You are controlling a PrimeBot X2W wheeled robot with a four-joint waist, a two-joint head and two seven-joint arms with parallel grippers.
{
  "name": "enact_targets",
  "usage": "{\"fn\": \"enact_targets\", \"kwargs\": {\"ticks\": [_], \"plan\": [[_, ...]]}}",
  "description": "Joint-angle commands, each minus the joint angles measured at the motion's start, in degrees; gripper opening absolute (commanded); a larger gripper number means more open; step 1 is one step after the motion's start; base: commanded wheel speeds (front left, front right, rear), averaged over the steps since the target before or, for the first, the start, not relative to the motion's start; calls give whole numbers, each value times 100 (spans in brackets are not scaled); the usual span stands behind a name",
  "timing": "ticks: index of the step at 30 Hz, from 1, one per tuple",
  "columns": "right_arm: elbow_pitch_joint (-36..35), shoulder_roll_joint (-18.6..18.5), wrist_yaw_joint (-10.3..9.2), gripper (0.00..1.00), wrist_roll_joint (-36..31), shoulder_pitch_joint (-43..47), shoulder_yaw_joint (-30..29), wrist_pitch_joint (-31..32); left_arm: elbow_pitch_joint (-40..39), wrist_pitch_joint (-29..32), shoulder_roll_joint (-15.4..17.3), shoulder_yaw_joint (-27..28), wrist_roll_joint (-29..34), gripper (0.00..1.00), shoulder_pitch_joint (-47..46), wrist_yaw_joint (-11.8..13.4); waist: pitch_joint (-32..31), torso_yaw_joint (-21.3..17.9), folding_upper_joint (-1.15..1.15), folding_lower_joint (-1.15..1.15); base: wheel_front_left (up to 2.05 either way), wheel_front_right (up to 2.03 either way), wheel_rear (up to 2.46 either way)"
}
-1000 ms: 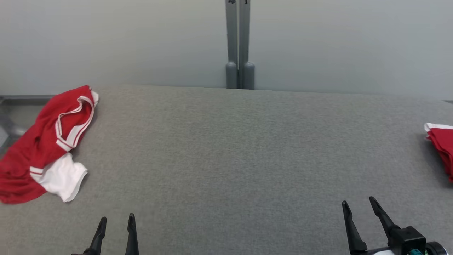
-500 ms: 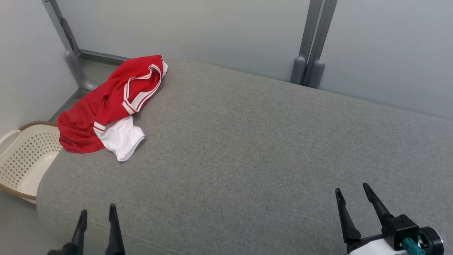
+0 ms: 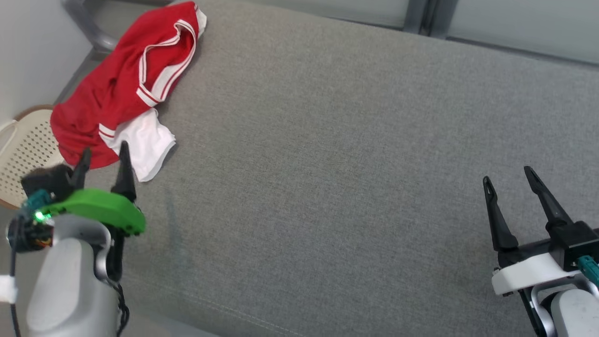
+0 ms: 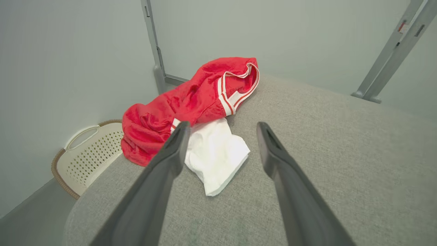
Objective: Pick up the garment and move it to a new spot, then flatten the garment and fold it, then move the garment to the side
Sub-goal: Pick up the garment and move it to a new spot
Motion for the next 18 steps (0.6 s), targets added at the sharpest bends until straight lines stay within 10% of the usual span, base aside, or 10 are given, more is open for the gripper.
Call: {"fn": "enact_targets", "kwargs": {"ticks": [1,18], "plan": [[-38,-76,-8,100,35,-188,21,-15,195,97,80,62,-24,100,-447,107,1600,-892,0,0,0,0,0],[-133,-362,-8,100,174,-322,-6,-14,2953,510,943,549,-87,100,-2375,1122,2052,-1341,0,0,0,0,0]]}}
